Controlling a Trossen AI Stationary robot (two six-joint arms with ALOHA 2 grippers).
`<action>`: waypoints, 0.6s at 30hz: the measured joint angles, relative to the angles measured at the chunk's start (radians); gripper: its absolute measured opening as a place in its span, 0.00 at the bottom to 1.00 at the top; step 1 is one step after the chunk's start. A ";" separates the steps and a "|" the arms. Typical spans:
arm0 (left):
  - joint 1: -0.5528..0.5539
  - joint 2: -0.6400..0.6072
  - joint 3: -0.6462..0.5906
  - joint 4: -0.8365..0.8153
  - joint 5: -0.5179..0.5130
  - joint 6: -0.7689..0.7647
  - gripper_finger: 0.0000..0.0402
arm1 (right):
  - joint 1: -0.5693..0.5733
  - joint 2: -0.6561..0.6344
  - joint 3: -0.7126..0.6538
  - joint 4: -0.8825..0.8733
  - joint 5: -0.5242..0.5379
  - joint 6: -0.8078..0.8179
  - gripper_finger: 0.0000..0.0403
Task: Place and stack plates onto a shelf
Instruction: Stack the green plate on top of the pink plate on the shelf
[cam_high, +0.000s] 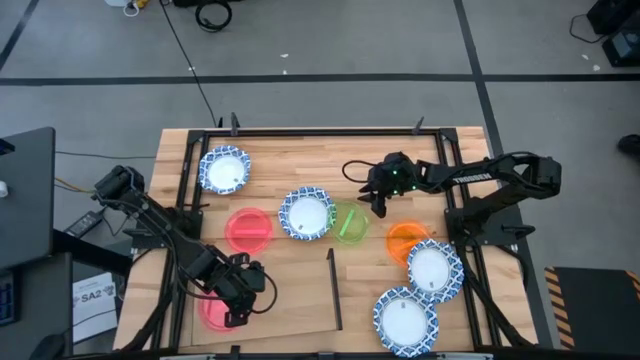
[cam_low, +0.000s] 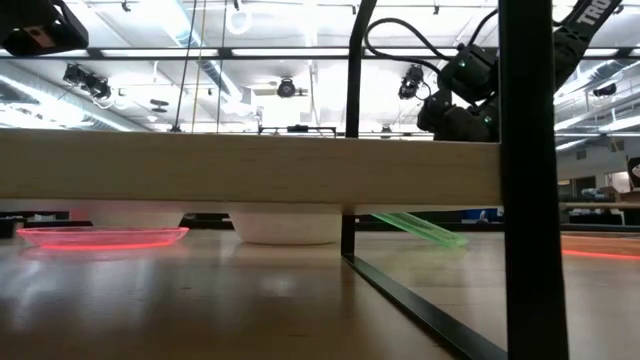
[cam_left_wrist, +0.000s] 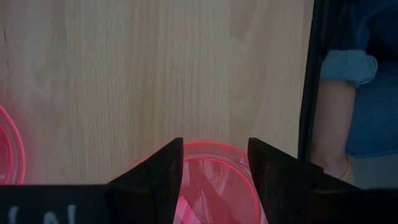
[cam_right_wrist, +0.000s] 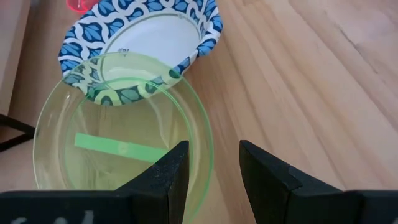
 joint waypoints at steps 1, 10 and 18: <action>0.000 0.000 0.000 0.000 0.000 0.000 0.47 | 0.000 0.000 0.000 0.005 0.002 0.000 0.36; 0.000 0.000 0.000 -0.001 0.000 0.000 0.47 | 0.001 0.038 0.000 0.061 0.003 0.000 0.36; 0.000 0.000 0.000 -0.001 0.000 -0.003 0.47 | 0.000 0.165 0.000 0.194 -0.020 0.000 0.36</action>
